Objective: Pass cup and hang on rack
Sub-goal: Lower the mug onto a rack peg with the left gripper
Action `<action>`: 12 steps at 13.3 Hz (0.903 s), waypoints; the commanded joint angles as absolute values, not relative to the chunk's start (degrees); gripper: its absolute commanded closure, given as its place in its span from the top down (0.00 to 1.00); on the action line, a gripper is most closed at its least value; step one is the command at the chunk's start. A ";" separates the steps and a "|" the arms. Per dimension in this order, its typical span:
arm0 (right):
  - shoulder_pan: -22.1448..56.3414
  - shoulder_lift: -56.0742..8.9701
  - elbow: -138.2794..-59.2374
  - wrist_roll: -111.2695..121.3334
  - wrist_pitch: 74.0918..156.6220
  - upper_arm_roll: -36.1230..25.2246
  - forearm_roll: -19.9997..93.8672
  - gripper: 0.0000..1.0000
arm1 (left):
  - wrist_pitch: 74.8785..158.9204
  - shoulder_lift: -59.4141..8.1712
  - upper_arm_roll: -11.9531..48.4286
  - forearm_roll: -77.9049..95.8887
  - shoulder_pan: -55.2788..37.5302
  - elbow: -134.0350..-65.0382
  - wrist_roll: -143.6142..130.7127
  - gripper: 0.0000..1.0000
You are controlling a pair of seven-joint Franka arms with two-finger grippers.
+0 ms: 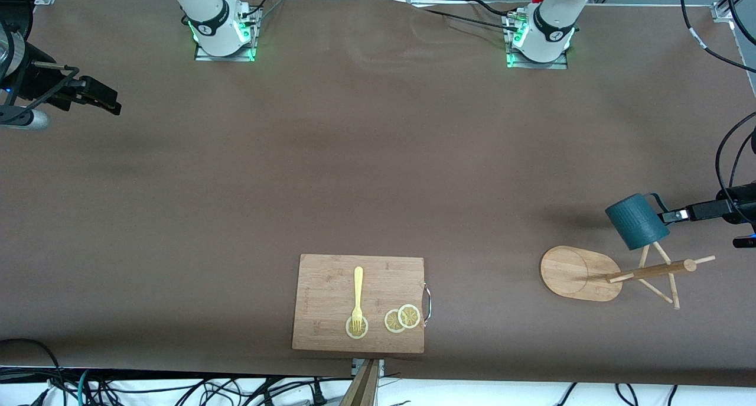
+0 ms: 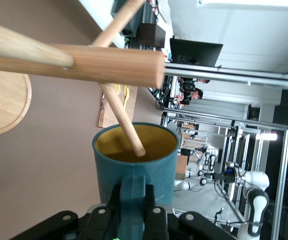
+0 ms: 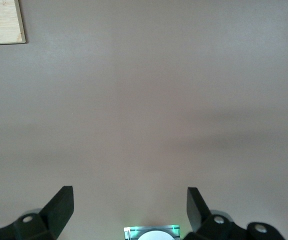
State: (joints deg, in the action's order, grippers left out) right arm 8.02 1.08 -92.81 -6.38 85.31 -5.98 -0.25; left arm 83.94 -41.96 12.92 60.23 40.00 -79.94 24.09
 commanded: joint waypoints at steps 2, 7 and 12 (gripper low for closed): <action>7.29 0.70 -91.67 -6.06 84.46 -5.54 -0.35 1.00 | 83.94 -44.64 13.10 61.61 40.16 -76.04 14.87 0.00; 7.29 0.70 -91.76 -6.06 84.38 -5.54 -0.35 1.00 | 83.68 -50.43 12.83 63.01 41.13 -71.91 13.71 0.00; 7.29 0.70 -91.67 -6.06 84.46 -5.54 -0.35 1.00 | 83.06 -50.80 12.83 65.12 42.27 -72.07 12.40 0.00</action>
State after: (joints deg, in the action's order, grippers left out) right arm 7.99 1.08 -92.81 -6.38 85.28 -5.99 -0.25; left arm 84.35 -49.59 12.65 63.32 41.59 -74.03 14.42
